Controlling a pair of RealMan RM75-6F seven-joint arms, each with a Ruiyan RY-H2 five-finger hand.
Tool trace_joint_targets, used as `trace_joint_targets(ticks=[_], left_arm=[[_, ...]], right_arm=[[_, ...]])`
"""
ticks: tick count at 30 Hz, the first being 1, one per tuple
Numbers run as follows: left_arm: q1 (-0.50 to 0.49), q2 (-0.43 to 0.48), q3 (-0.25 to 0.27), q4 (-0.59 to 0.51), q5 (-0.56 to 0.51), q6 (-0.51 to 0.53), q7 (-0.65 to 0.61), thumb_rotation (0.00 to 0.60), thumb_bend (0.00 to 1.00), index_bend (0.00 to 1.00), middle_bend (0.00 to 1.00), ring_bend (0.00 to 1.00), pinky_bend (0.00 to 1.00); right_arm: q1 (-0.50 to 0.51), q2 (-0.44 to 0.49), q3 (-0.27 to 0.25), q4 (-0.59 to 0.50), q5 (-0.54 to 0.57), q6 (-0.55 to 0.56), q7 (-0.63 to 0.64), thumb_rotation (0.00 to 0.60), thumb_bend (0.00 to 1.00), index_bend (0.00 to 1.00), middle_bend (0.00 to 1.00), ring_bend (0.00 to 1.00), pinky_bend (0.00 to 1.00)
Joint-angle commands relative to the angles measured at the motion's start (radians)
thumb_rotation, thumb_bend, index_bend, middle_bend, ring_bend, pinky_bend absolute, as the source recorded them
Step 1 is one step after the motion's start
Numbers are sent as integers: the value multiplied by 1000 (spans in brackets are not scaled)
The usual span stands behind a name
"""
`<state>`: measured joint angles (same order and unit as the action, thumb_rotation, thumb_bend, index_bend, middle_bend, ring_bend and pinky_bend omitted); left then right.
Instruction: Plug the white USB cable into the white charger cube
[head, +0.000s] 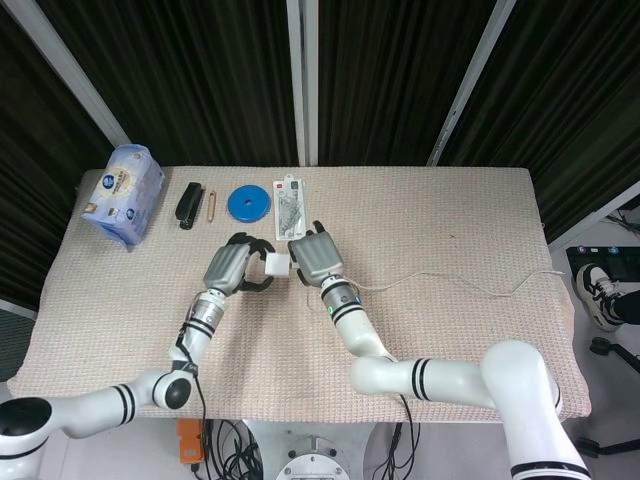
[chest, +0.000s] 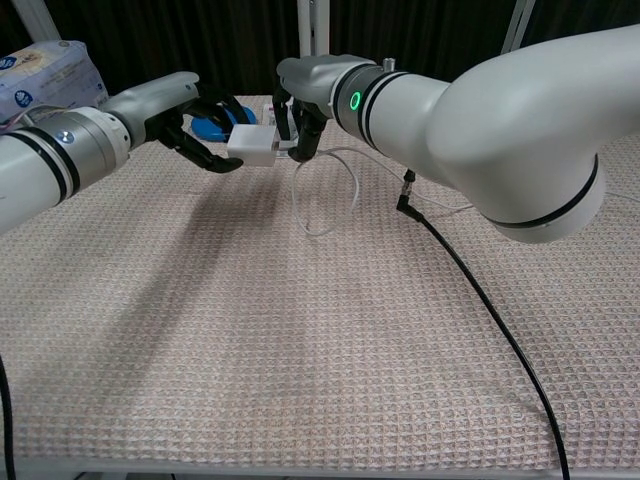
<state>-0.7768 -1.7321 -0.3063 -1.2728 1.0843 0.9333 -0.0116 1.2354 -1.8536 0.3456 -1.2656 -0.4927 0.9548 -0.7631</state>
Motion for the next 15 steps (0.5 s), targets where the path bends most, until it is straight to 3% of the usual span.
trace_joint_targets(ticks=[1,15], left_arm=[[-2,-1,-1,0,0,1,3,600,469,541,489,195,106],[-3,-11,3,22,20,18,-7,600,470,541,489,195,106]], right_arm=[[3,-7,1,9,0,-3,0,600,425,628,597,303,127],[8,-21,10,36,18,-15,-2,600,425,628,596,303,127]])
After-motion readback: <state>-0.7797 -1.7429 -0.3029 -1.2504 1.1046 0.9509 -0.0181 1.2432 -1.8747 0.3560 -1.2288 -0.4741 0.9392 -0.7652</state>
